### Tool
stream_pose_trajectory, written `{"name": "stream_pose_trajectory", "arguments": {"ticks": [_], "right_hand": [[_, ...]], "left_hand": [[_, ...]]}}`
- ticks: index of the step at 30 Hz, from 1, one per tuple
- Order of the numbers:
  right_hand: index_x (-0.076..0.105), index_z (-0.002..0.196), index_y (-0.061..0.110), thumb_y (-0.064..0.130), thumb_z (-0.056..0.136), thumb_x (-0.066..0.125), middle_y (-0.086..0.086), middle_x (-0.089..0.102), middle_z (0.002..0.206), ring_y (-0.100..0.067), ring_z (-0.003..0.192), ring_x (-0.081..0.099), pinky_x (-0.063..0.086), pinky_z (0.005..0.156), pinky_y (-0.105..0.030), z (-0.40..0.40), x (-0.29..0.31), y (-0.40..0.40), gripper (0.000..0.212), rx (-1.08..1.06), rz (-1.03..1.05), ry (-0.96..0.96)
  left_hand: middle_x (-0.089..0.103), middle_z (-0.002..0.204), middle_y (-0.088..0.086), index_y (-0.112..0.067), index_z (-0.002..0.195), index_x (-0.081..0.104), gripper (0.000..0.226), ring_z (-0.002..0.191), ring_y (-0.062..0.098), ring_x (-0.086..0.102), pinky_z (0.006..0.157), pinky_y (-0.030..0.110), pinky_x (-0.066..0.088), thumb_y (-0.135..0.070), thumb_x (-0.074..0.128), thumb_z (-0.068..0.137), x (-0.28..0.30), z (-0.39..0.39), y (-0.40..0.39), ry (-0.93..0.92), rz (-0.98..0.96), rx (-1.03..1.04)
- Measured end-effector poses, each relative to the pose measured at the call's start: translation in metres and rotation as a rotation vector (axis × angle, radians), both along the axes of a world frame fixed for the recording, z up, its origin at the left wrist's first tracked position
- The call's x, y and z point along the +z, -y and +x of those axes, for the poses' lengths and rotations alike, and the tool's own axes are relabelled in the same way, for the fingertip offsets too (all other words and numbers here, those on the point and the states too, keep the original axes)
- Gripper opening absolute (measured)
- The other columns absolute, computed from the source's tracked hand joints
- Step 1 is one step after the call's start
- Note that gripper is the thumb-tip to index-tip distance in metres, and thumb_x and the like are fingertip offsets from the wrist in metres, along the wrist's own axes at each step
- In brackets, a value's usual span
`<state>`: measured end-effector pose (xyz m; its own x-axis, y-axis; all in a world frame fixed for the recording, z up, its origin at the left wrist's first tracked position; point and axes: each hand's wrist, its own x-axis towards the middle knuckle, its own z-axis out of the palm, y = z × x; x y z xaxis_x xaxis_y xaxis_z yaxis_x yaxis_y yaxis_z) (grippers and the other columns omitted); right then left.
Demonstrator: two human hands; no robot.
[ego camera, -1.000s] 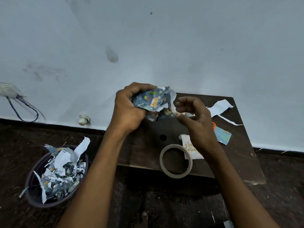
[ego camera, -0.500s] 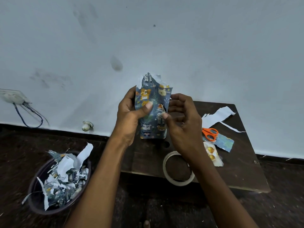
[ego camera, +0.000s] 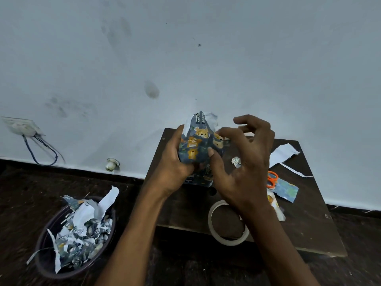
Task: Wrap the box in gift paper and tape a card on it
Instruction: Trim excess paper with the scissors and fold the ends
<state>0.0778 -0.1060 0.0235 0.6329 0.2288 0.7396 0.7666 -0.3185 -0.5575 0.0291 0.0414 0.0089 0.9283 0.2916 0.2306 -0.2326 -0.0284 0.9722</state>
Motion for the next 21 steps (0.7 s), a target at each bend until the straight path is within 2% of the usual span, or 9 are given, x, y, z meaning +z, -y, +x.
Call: {"name": "stream_pose_trajectory", "arguments": {"ticks": [2,5,7,10,14,18,21], "right_hand": [[0.074,0.099,0.013,0.025,0.073,0.074,-0.013,0.054,0.127,-0.027,0.112,0.049,0.043,0.086,-0.043,0.0,0.005,0.001,0.029,-0.033,-0.066,0.022],[0.074,0.1,0.019,0.03,0.07,0.075,-0.009,0.054,0.13,-0.025,0.115,0.047,0.038,0.089,-0.038,0.0,0.012,-0.002,0.032,-0.059,-0.155,-0.001],[0.075,0.099,0.021,0.025,0.07,0.078,-0.006,0.055,0.131,-0.024,0.116,0.047,0.035,0.091,-0.036,0.001,0.014,-0.004,0.029,-0.048,-0.182,-0.026],[0.074,0.086,0.022,0.016,0.068,0.081,-0.001,0.057,0.127,-0.021,0.116,0.046,0.037,0.091,-0.039,0.003,0.017,-0.004,0.02,0.038,-0.133,-0.077],[0.069,0.075,0.019,0.018,0.066,0.08,0.002,0.056,0.122,-0.019,0.117,0.046,0.041,0.092,-0.045,0.001,0.022,0.001,0.014,0.188,-0.041,-0.169],[0.064,0.078,0.019,0.016,0.055,0.076,0.003,0.059,0.115,-0.016,0.111,0.049,0.031,0.088,-0.037,-0.005,0.032,0.002,0.026,0.101,-0.174,0.009],[0.066,0.091,0.02,0.015,0.054,0.072,0.009,0.066,0.1,-0.015,0.118,0.057,0.025,0.105,-0.041,-0.007,0.038,0.003,0.037,0.09,-0.285,0.091]], "left_hand": [[0.075,0.104,-0.009,-0.024,0.12,0.055,0.055,0.099,0.014,0.073,0.077,0.03,0.061,0.005,0.067,0.075,0.002,0.0,0.001,-0.005,0.02,-0.021],[0.075,0.106,-0.007,-0.032,0.118,0.057,0.056,0.099,0.018,0.073,0.08,0.04,0.062,0.004,0.069,0.076,0.003,0.0,0.002,-0.008,0.046,-0.018],[0.075,0.104,-0.01,-0.037,0.116,0.059,0.063,0.097,0.015,0.073,0.077,0.034,0.063,0.013,0.07,0.078,0.004,0.0,0.002,-0.002,0.058,-0.026],[0.076,0.098,-0.014,-0.028,0.114,0.058,0.066,0.092,0.009,0.073,0.07,0.023,0.059,0.025,0.069,0.076,0.004,0.001,0.002,0.008,0.038,-0.02],[0.077,0.098,-0.006,-0.024,0.114,0.062,0.065,0.092,0.017,0.074,0.068,0.026,0.059,0.022,0.075,0.069,0.004,0.002,0.001,0.014,-0.012,-0.004],[0.076,0.094,-0.005,-0.022,0.113,0.062,0.059,0.088,0.014,0.073,0.068,0.026,0.059,0.01,0.071,0.065,0.007,0.002,0.002,0.016,-0.028,0.005],[0.076,0.089,-0.012,-0.02,0.11,0.061,0.061,0.084,0.007,0.073,0.067,0.021,0.058,0.014,0.073,0.061,0.008,0.0,0.003,0.011,-0.013,0.006]]}}
